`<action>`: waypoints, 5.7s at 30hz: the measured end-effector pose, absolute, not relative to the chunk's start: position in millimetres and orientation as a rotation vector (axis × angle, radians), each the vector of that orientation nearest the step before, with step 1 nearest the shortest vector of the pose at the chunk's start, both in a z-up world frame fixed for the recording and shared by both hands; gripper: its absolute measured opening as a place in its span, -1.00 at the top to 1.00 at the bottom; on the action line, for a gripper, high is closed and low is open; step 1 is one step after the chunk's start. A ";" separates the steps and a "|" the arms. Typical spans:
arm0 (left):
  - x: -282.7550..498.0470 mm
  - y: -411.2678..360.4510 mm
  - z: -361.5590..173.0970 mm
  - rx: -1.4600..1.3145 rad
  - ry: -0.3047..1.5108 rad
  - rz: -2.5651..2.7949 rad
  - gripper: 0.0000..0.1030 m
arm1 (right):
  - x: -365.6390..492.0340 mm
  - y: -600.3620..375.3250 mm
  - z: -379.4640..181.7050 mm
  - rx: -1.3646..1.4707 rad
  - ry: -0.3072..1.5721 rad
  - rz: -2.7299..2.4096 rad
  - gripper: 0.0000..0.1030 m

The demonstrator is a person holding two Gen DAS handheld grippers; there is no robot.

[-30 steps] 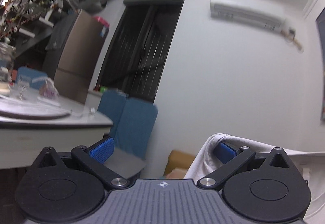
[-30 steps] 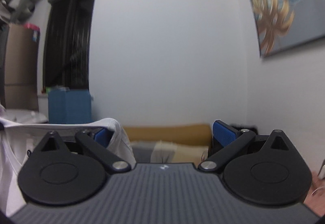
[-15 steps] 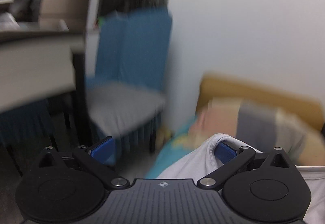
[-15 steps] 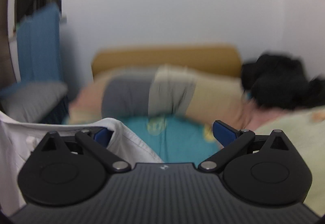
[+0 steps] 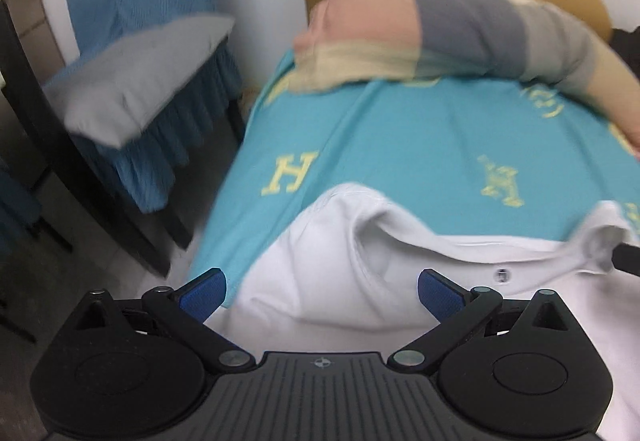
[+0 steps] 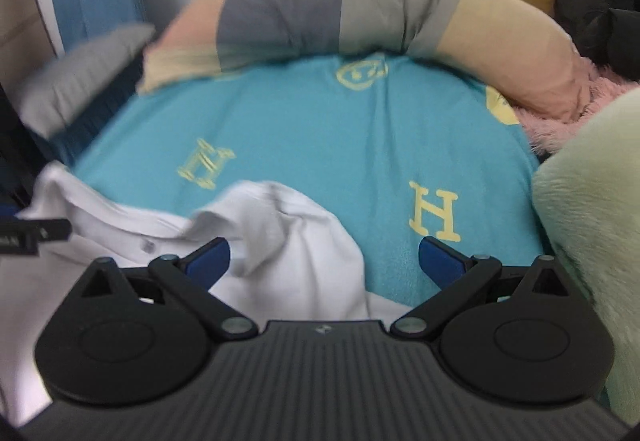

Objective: Fold clothes

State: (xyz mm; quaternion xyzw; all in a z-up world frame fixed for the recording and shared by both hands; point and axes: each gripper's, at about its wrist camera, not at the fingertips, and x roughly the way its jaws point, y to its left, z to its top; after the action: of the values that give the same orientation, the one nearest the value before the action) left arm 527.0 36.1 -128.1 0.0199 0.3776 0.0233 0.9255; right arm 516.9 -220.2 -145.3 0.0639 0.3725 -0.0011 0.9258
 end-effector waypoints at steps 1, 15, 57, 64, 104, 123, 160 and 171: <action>518.8 35.7 -121.8 0.042 0.766 0.037 -1.00 | 509.3 -220.7 -136.4 0.146 0.746 0.001 -0.99; 291.5 18.3 0.7 0.035 0.566 -0.053 -1.00 | 248.2 -185.3 -15.3 0.202 0.497 0.036 -1.00; 135.7 70.9 -85.7 -0.255 0.676 0.049 -1.00 | 90.4 -164.4 -73.9 0.220 0.395 0.072 -0.99; 166.9 102.5 -98.7 -0.418 0.713 0.111 -1.00 | 102.0 -164.2 -84.5 0.250 0.447 0.078 -0.99; 313.0 -0.2 -120.8 0.208 0.482 -0.232 0.85 | 183.1 -221.8 -146.5 0.683 0.681 -0.005 -0.99; 329.1 59.1 -133.4 -0.302 0.645 -0.177 -0.23 | 183.1 -229.3 -148.8 0.720 0.679 -0.012 -0.99; 272.7 101.0 -20.1 -0.104 0.645 -0.006 -0.60 | 184.3 -187.8 -131.4 0.423 0.572 0.063 -0.99; 121.1 -3.0 0.4 -0.025 0.637 -0.165 -1.00 | 157.2 -202.4 -123.5 0.379 0.502 0.021 -0.99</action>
State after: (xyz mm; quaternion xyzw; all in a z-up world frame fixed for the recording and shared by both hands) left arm 121.1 -3.0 0.4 -0.0122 0.3125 -0.0809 0.9464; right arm 157.2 -202.4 -123.5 0.1865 0.2466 0.0101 0.9509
